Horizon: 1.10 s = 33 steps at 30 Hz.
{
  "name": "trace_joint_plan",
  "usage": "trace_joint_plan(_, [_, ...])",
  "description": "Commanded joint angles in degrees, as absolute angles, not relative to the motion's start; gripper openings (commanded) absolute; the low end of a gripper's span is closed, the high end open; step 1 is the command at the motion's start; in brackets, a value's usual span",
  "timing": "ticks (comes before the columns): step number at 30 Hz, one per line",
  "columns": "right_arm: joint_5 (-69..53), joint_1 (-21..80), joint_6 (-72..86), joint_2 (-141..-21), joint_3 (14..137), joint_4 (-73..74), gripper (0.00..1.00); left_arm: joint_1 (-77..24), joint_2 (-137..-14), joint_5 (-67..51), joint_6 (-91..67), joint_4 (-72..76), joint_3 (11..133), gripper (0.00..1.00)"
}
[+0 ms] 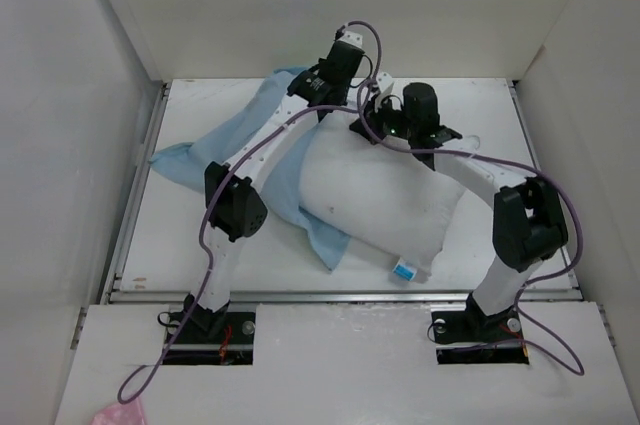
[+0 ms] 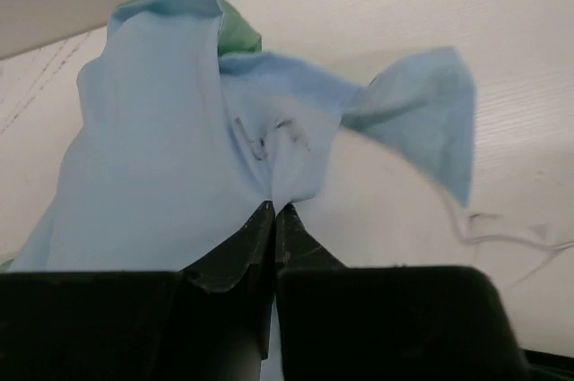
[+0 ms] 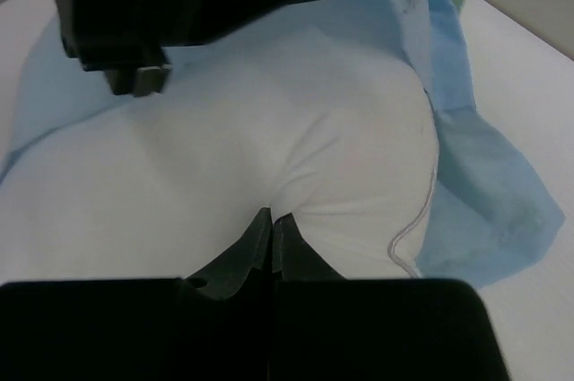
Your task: Put the pillow into the pillowcase
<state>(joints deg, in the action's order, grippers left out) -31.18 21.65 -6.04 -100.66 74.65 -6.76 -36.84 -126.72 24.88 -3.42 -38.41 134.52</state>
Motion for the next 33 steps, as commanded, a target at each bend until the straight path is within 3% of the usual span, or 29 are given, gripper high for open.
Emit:
trace_joint_plan(1, [-38.35, 30.74, -3.79, -93.44, 71.29, -19.84, 0.00, -42.27, -118.57, 20.05, -2.02, -32.08, 137.55, 0.00])
trace_joint_plan(6, [-17.97, 31.47, 11.56, -91.58, 61.81, -37.75, 0.00, -47.36, -114.18, 15.47, -3.86, -33.49, 133.01, 0.00])
trace_joint_plan(10, [-15.54, 26.38, 32.91, -96.92, 54.76, -63.20, 0.00, -52.02, -108.38, 9.87, -6.05, -31.11, 124.90, 0.00])
trace_joint_plan(12, [-13.11, 24.79, 36.55, -98.34, 53.36, -68.44, 0.00, -53.69, -106.45, 6.52, -6.68, -31.64, 123.41, 0.00])
trace_joint_plan(19, [-3.28, 20.05, 46.21, -99.05, 51.95, -74.09, 0.00, -59.58, -98.19, 7.66, -16.07, -30.51, 106.11, 0.00])
trace_joint_plan(22, [2.78, 20.04, 49.21, -99.05, 50.46, -75.85, 0.00, -59.59, -93.44, -5.33, -16.79, -23.48, 98.10, 0.00])
trace_joint_plan(29, [10.72, 21.09, 51.50, -99.66, 49.92, -75.15, 0.00, -62.75, -92.20, -10.54, -16.70, -23.91, 96.94, 0.00])
trace_joint_plan(32, [9.77, 21.09, 51.50, -98.88, 49.22, -75.15, 0.00, -62.14, -92.20, -6.17, -16.70, -23.91, 94.23, 0.00])
trace_joint_plan(33, [5.75, 20.48, 51.50, -98.09, 48.44, -74.02, 0.07, -61.36, -93.50, -4.24, -16.70, -24.43, 94.22, 0.00])
